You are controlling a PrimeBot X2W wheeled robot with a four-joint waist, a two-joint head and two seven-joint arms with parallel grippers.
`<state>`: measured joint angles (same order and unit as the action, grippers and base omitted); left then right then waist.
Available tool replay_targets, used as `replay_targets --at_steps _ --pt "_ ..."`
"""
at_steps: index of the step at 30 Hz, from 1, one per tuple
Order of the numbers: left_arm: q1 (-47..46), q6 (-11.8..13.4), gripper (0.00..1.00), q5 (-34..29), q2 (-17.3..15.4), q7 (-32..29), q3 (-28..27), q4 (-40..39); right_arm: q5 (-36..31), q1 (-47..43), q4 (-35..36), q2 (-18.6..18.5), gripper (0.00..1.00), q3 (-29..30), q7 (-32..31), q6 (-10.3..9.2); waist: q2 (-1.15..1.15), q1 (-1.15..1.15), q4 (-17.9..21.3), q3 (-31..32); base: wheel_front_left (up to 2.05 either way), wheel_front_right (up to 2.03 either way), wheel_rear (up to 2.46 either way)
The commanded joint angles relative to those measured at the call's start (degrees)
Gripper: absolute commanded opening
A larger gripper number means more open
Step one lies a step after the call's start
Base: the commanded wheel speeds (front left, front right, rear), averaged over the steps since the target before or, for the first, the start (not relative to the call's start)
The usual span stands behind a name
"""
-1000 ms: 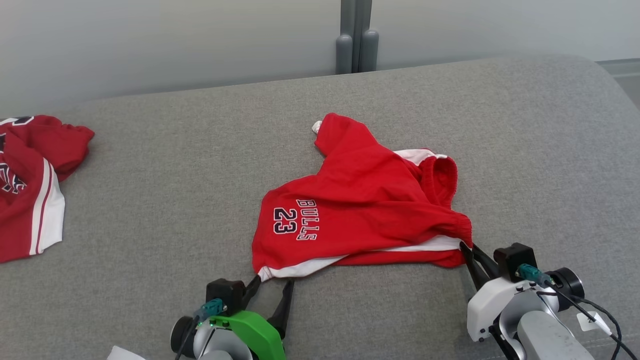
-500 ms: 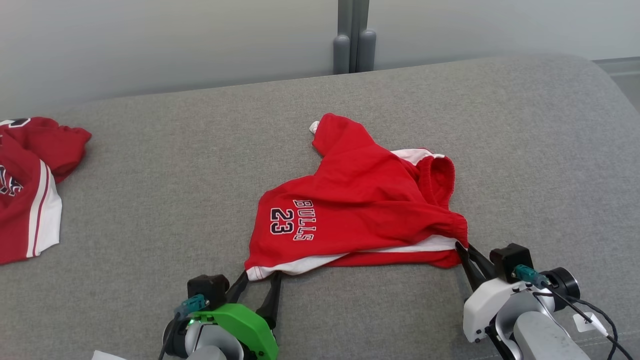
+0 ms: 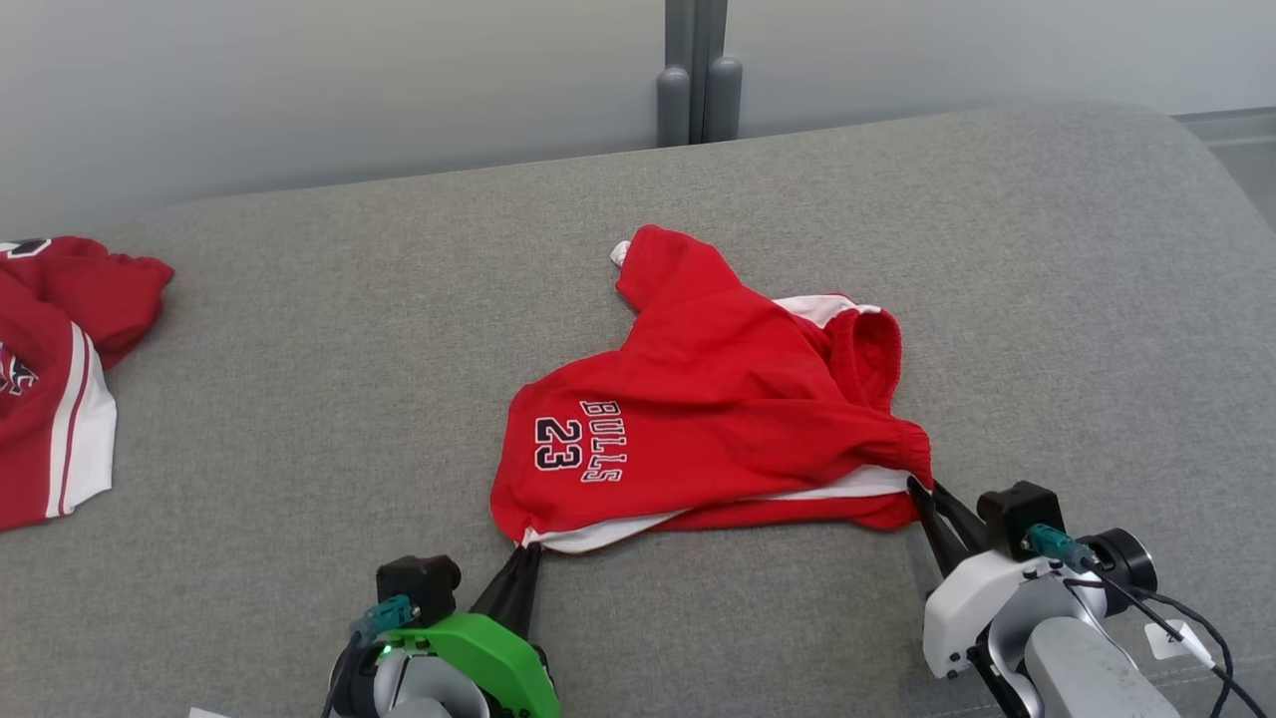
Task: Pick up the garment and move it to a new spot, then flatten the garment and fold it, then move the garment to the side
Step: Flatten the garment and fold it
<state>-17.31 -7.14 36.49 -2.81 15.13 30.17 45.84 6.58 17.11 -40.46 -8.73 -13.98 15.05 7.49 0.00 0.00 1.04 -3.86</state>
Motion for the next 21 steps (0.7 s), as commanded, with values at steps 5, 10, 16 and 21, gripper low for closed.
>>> replay_targets --at_steps 5,10,16,21 --pt "0.7 -0.3 0.00 -0.2 -0.2 0.0 -0.9 -0.2 0.5 -0.2 1.1 -0.2 0.00 0.8 0.2 0.00 0.00 0.00 -0.3 -0.1 0.00 0.00 0.00" --pt "0.8 -0.3 0.00 -2.3 -0.2 0.1 -3.9 -3.1 1.1 -0.3 3.3 0.0 0.00 1.7 0.2 0.00 0.00 0.00 -0.2 0.1 0.00 0.00 0.00" --pt "1.9 -0.4 0.00 -6.1 -0.2 0.1 -8.8 -9.9 3.2 -0.9 9.3 -0.1 0.00 3.3 0.2 0.00 0.00 0.00 0.0 0.8 0.00 0.00 0.00" --pt "3.8 -0.3 0.00 -9.7 -0.2 0.0 -12.6 -19.6 5.0 -2.7 18.0 -0.8 0.00 5.3 0.1 0.00 0.00 0.00 0.1 2.4 0.00 0.00 0.00"
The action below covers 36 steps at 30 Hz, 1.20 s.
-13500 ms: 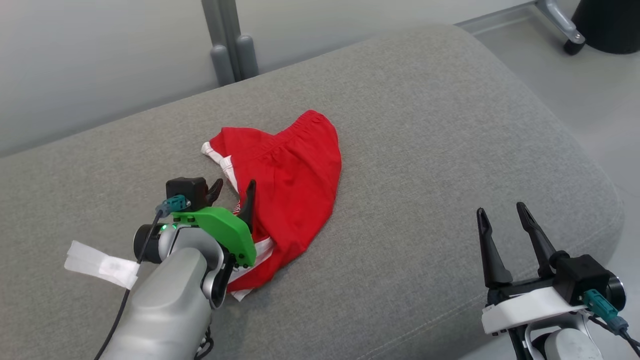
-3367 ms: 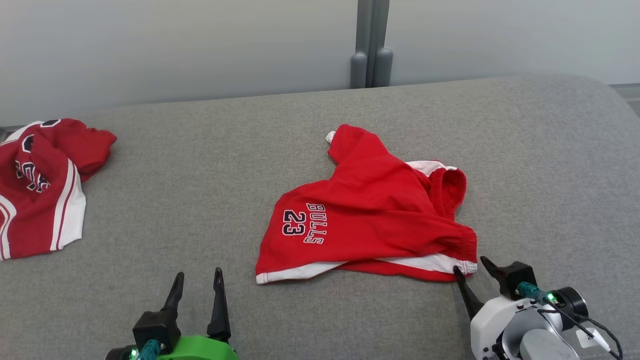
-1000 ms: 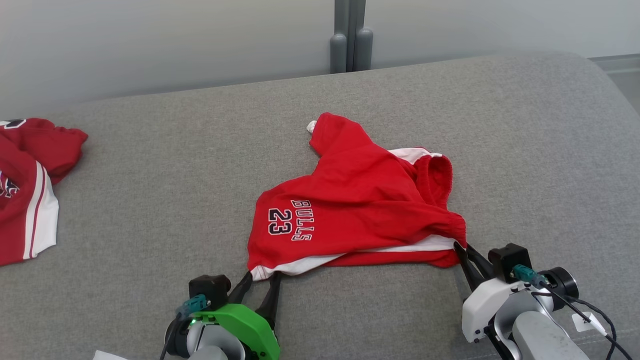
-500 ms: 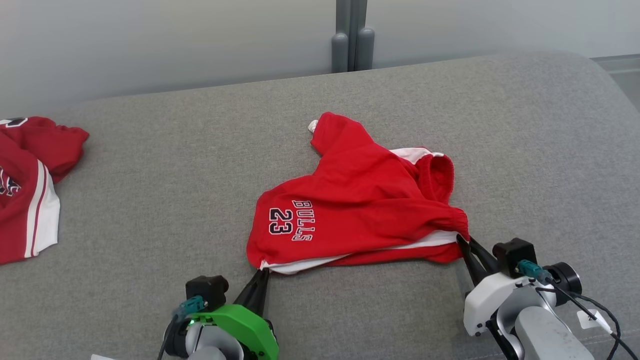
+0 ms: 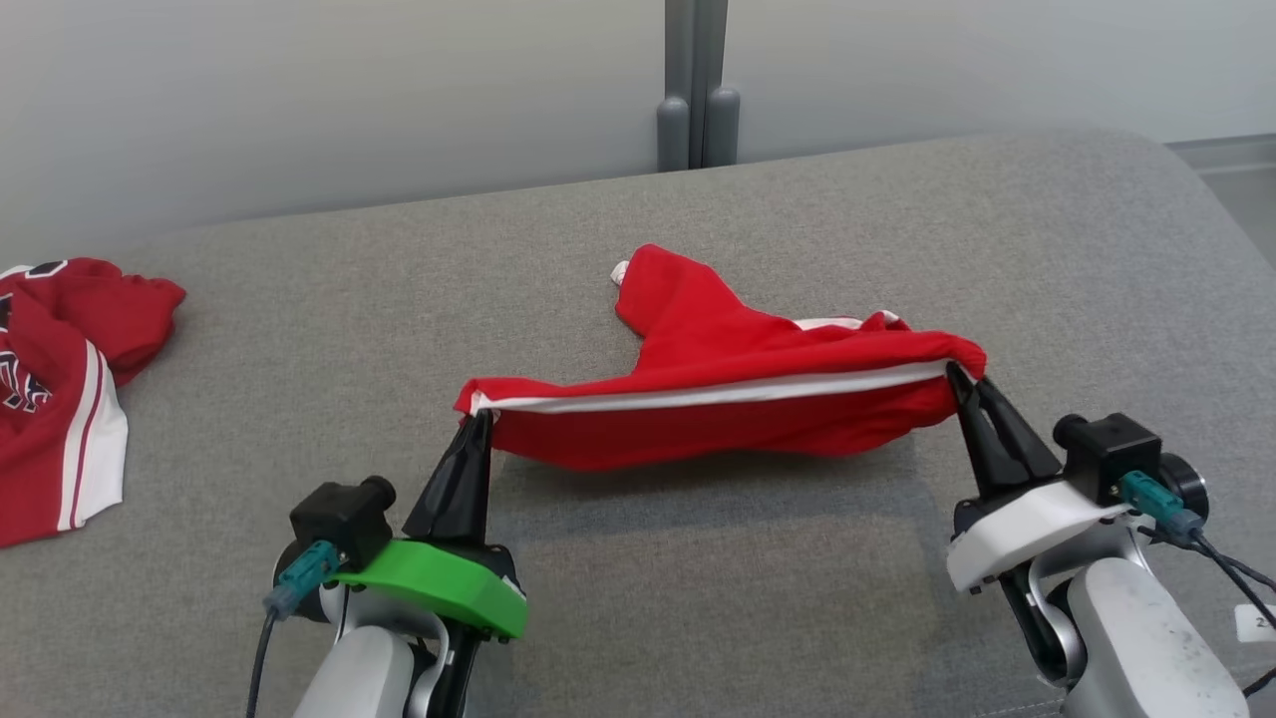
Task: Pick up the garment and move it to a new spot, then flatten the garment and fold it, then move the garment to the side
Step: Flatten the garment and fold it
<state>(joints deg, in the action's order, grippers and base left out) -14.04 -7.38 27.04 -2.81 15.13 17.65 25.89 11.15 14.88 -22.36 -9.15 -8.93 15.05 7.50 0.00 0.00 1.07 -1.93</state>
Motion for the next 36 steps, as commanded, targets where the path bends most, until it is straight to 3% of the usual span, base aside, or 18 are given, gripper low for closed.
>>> replay_targets --at_steps 1,9,14,19,23,27,31,36 --pt "0.9 -0.1 0.00 -0.8 -0.2 0.1 -0.6 -1.6 0.8 -0.8 1.6 -0.5 0.00 0.5 0.1 -0.02 0.00 0.00 0.1 0.8 0.00 0.00 0.00" --pt "3.7 -0.1 0.00 -3.9 -1.6 0.1 -3.5 -21.0 2.6 -5.0 19.3 -2.1 0.00 2.9 0.0 -0.02 0.00 0.00 0.6 3.4 0.00 0.00 0.00" --pt "3.4 -0.1 0.00 -4.8 -3.3 -0.2 -5.3 -31.8 3.0 -5.7 29.9 -3.5 0.00 3.6 -3.3 -0.01 0.00 0.00 0.7 3.9 0.00 0.00 0.00" --pt "-0.9 0.1 0.00 -4.4 -5.4 -5.4 -5.1 -37.1 3.8 -2.1 34.5 -4.8 0.00 2.7 -8.1 -0.01 0.00 0.00 0.1 3.0 0.00 0.00 0.00" --pt "-7.8 0.0 0.00 -2.2 -6.8 -9.3 -4.9 -32.9 5.9 5.0 29.8 -6.5 0.00 -1.7 -11.1 -0.01 0.00 0.00 -0.2 0.9 0.00 0.00 0.00" --pt "-19.3 -0.1 0.00 -0.7 -9.2 -11.2 -4.3 -23.5 7.2 17.3 19.4 -7.7 0.00 -6.7 -11.8 -0.01 0.00 0.00 -0.4 -2.6 0.00 0.00 0.00" --pt "-33.5 -0.1 0.00 -1.6 -11.3 -9.6 -3.9 -12.4 6.0 32.4 6.7 -6.9 0.00 -10.6 -8.4 -0.01 0.00 0.00 -0.5 -5.9 0.00 0.00 0.00" --pt "-46.0 -0.1 0.00 -5.1 -11.0 -4.9 -1.8 -2.6 2.6 45.2 -7.6 -4.5 0.00 -11.3 -2.3 -0.02 0.00 0.00 -1.7 -9.0 0.00 0.00 0.00"
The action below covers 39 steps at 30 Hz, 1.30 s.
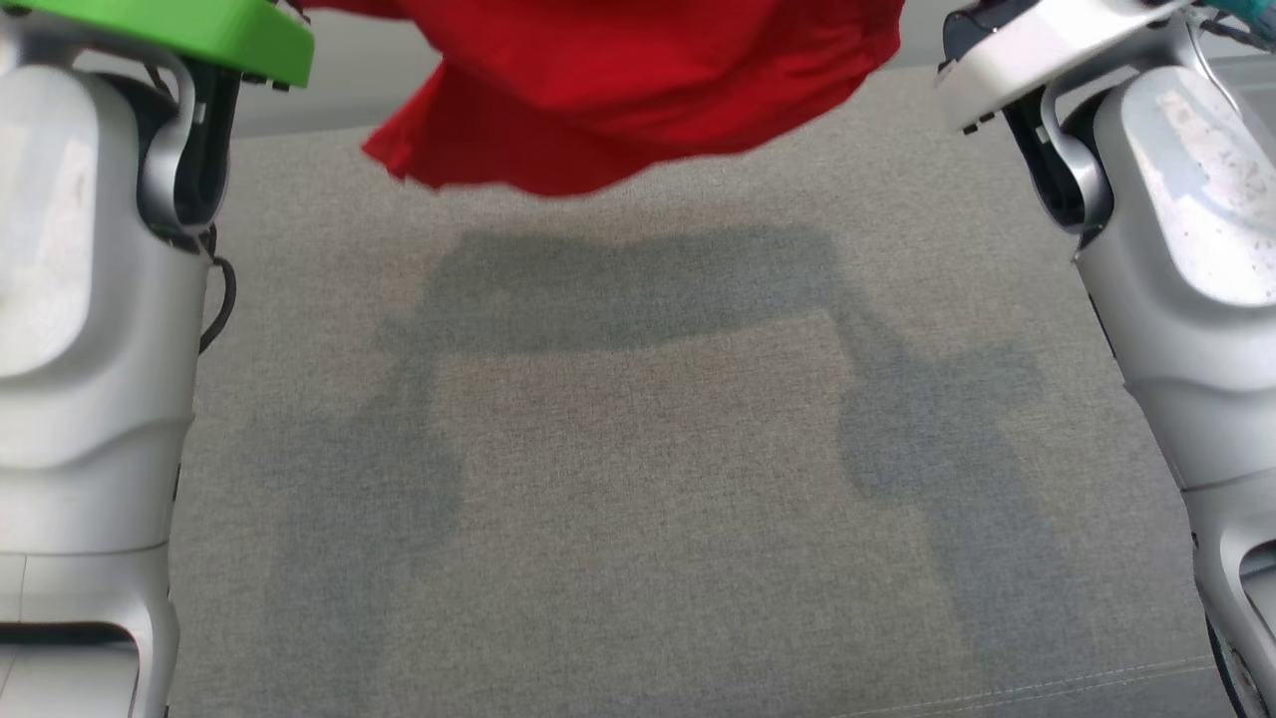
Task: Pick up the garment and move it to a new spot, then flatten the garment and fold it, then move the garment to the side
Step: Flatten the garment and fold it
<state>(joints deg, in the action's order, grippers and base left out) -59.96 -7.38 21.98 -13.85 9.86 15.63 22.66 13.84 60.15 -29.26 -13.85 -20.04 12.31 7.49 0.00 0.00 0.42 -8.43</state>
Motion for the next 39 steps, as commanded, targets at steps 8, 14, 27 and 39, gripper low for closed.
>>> replay_targets --at_steps 8,14,27,39 --pt "1.1 -0.1 0.00 0.8 2.1 3.7 4.6 11.0 -1.8 0.1 -13.7 1.1 0.00 -2.6 2.9 -0.01 0.00 0.00 -2.7 -9.5 0.00 0.00 0.00" --pt "9.5 -0.1 0.00 3.7 3.5 5.3 8.0 15.6 -0.3 -7.2 -14.9 1.1 0.00 -4.0 2.9 -0.01 0.00 0.00 -2.9 -13.1 0.00 0.00 0.00" --pt "33.0 -0.1 0.00 2.7 3.7 5.3 0.6 0.8 2.2 -27.0 2.1 1.9 0.00 -0.8 2.9 0.00 0.00 0.00 -3.1 -8.8 0.00 0.00 0.00" --pt "54.2 0.6 0.00 -1.1 7.7 5.3 -5.6 -9.5 -0.4 -44.8 13.8 3.8 0.00 2.3 2.9 0.00 0.00 0.00 -4.0 -1.4 0.00 0.00 0.00"
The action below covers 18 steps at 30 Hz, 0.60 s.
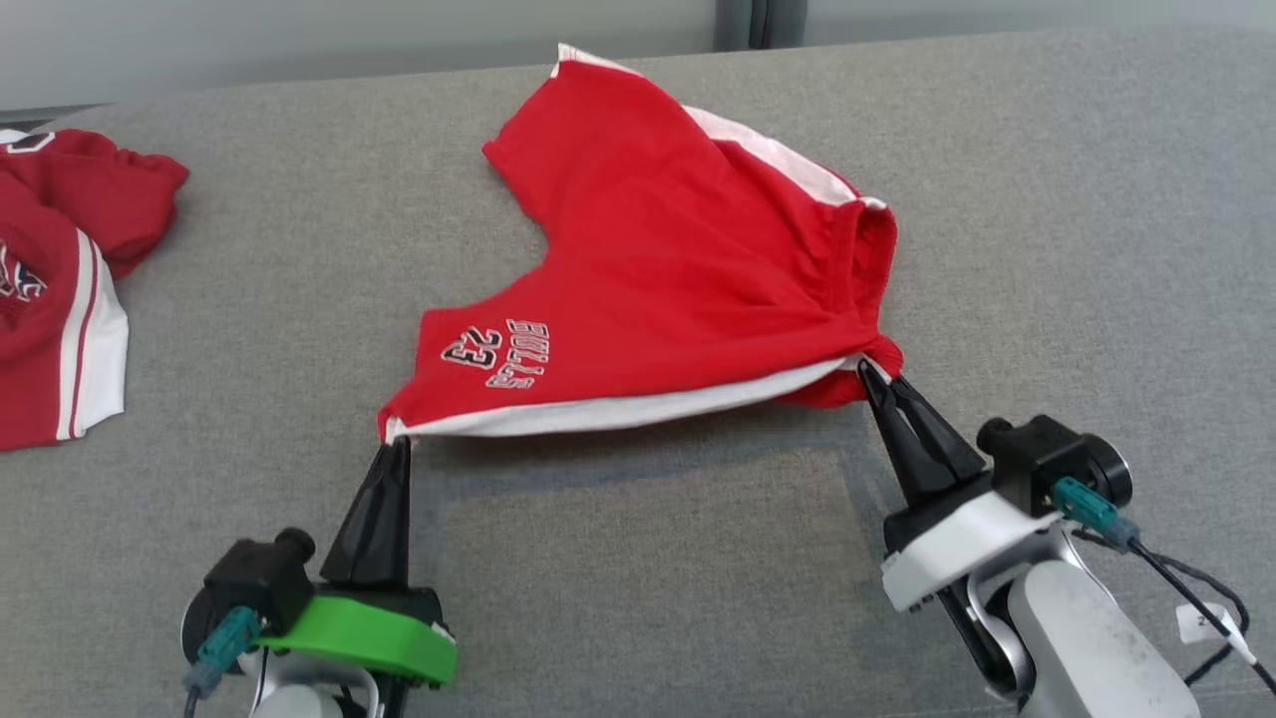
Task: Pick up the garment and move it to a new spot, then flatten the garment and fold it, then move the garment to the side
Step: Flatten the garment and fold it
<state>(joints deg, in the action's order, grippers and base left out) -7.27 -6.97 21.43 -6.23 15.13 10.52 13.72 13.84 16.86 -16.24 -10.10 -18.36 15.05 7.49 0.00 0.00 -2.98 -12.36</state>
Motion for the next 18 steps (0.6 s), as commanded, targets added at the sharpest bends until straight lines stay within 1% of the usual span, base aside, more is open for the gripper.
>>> replay_targets --at_steps 1,7,8,12,18 --pt "2.8 0.3 0.00 -0.8 0.4 0.0 -0.6 -1.4 -0.6 -3.0 1.7 0.3 0.00 1.3 0.1 0.00 0.00 0.00 -0.8 3.2 0.00 0.00 0.00" --pt "9.3 0.6 0.00 -2.8 1.4 0.0 -1.5 -6.9 -1.6 -12.0 7.0 2.1 0.00 5.0 0.1 0.00 0.00 0.00 -1.2 7.6 0.00 0.00 0.00" --pt "9.3 0.6 0.00 -2.8 1.4 0.0 -1.5 -6.9 -1.6 -12.0 7.0 2.1 0.00 5.0 0.1 0.00 0.00 0.00 -1.2 7.6 0.00 0.00 0.00" --pt "12.7 0.8 0.00 -3.9 1.8 0.0 -1.6 -11.3 -2.0 -17.2 10.3 3.0 0.00 6.2 0.1 0.00 0.00 0.00 -0.9 10.0 0.00 0.00 0.00" --pt "16.1 1.4 0.00 -4.8 2.0 0.0 -0.9 -16.5 -2.5 -23.3 14.9 2.8 0.00 6.5 0.1 0.00 0.00 0.00 0.0 11.8 0.00 0.00 0.00"
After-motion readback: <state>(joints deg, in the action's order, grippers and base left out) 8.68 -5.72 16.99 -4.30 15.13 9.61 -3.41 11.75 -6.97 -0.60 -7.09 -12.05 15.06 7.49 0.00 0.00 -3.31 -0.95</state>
